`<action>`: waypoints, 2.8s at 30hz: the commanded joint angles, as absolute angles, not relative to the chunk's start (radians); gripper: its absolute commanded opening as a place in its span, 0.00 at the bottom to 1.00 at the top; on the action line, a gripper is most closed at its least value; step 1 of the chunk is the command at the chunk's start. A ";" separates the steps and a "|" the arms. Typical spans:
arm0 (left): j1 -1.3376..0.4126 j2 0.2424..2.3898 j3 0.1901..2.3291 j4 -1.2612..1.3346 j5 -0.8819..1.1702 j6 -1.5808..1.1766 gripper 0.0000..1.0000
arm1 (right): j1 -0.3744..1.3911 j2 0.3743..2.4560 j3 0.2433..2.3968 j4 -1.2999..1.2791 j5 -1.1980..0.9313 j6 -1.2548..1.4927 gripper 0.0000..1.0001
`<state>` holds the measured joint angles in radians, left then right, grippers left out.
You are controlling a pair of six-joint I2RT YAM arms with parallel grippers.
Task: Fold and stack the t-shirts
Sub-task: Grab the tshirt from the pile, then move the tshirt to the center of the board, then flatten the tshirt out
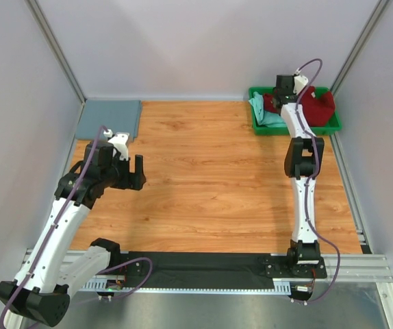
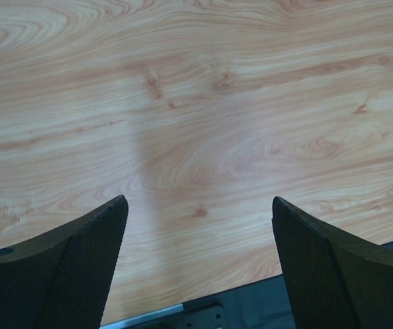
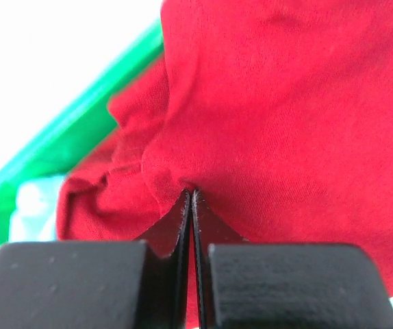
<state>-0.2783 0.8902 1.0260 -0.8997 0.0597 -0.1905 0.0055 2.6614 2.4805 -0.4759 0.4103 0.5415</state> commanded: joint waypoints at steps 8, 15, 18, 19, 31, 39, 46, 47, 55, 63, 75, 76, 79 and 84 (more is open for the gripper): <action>-0.270 0.879 1.127 -0.931 0.095 -0.339 0.93 | -0.051 2.269 2.493 -0.494 0.449 0.543 0.00; -0.268 0.904 1.207 -0.954 0.257 -0.422 0.98 | 0.021 1.944 2.419 -0.581 0.416 0.499 0.00; -0.268 0.893 1.224 -0.950 0.290 -0.474 1.00 | 0.122 1.826 2.315 -0.614 0.423 0.499 0.00; -0.268 0.890 1.233 -0.950 0.294 -0.497 1.00 | 0.149 1.743 2.281 -0.624 0.429 0.509 0.00; -0.268 0.779 1.125 -1.011 0.238 -0.679 1.00 | 0.586 1.275 1.605 -0.621 0.191 0.612 0.07; -0.325 0.868 0.910 -0.821 0.373 -0.747 0.98 | 0.517 0.986 1.034 -0.710 -0.053 0.608 0.76; -0.411 1.305 1.069 -0.725 0.382 -0.620 0.96 | 0.351 1.183 0.879 -0.706 -0.159 0.511 0.68; -0.411 1.400 1.090 -0.706 0.394 -0.603 0.96 | 0.342 1.219 0.884 -0.707 -0.166 0.496 0.67; -0.416 1.830 1.524 -0.797 0.282 -0.417 1.00 | 0.305 1.479 0.900 -0.623 -0.233 0.494 0.73; -0.417 2.046 1.574 -0.764 0.352 -0.411 0.91 | 0.305 1.653 0.994 -0.586 -0.206 0.508 0.52; -0.413 1.875 1.732 -0.878 0.165 -0.379 0.00 | 0.299 1.620 1.297 -0.643 -0.062 0.517 0.00; -0.410 1.843 1.747 -0.905 0.119 -0.374 0.00 | 0.299 1.609 1.343 -0.653 -0.042 0.512 0.00; -0.400 1.635 1.775 -0.962 -0.027 -0.356 0.00 | 0.296 1.566 1.521 -0.696 -0.002 0.500 0.00; -0.397 1.337 1.634 -0.849 0.003 -0.428 0.00 | 0.261 1.481 1.667 -0.740 0.087 0.537 0.00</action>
